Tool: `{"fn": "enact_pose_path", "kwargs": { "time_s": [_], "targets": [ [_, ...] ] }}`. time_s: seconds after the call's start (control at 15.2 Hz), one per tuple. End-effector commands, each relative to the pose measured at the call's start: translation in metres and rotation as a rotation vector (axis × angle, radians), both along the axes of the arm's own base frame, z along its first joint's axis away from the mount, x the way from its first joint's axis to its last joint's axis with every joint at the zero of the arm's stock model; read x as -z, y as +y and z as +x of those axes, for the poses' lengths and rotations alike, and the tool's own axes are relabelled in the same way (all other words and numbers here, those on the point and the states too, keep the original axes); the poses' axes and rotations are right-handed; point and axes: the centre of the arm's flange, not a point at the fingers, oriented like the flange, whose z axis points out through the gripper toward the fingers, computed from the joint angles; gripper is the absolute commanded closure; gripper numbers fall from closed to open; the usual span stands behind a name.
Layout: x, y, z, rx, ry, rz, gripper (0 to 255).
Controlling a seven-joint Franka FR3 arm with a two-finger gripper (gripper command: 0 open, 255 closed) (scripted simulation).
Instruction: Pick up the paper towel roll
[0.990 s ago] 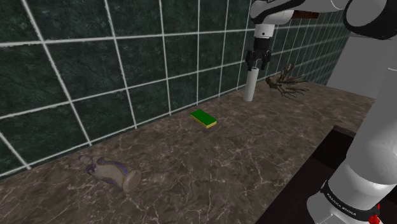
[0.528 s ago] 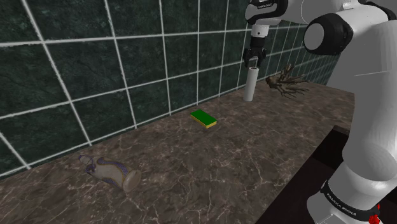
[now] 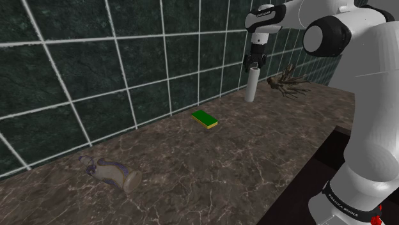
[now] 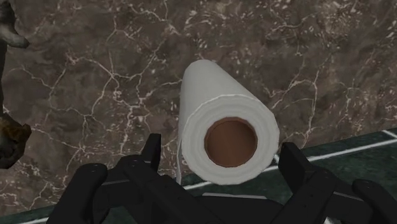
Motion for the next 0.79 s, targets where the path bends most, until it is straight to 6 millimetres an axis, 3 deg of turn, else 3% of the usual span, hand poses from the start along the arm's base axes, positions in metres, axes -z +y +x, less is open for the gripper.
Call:
{"fn": "enact_pose_path", "kwargs": {
  "time_s": [0.0,0.07,0.13,0.73],
  "targets": [
    [0.0044,-0.0004,0.0006,0.0,-0.001,0.0,0],
    [0.0044,-0.0004,0.0006,0.0,-0.001,0.0,0],
    [0.0042,-0.0005,0.0008,0.0,-0.001,0.0,255],
    [0.0044,-0.0004,0.0006,0.0,-0.001,0.0,255]
  ]
}}
